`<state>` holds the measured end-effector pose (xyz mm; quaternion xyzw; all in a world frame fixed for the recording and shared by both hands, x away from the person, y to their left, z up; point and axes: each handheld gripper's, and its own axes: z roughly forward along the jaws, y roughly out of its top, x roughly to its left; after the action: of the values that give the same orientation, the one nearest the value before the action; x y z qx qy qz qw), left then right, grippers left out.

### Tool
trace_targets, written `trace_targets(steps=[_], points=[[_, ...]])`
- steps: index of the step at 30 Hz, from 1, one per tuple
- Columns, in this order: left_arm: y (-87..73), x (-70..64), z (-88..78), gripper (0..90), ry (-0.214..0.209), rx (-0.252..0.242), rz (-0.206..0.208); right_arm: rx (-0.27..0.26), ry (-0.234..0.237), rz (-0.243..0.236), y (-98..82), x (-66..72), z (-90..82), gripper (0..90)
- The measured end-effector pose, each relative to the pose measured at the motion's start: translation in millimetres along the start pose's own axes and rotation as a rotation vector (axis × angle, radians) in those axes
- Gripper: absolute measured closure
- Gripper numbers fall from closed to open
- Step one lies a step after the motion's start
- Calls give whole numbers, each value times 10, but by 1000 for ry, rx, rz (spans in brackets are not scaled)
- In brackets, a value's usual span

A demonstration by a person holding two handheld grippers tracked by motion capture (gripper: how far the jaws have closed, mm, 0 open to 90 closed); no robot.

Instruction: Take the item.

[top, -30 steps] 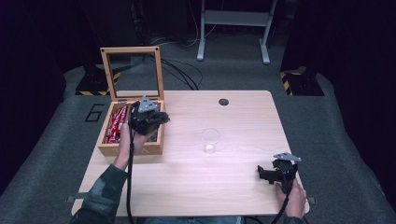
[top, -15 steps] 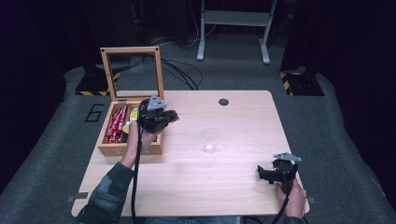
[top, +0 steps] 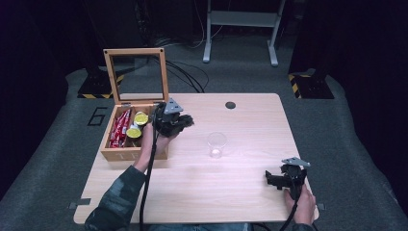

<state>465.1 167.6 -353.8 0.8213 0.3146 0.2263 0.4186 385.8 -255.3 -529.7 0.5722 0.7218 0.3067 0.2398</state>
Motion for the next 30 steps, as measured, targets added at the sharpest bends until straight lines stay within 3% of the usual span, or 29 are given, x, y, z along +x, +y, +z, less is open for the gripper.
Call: trace_targets(steps=[30], points=[[121,-366,496,818,-129,17,35,0,0,1,0,0,0,0]])
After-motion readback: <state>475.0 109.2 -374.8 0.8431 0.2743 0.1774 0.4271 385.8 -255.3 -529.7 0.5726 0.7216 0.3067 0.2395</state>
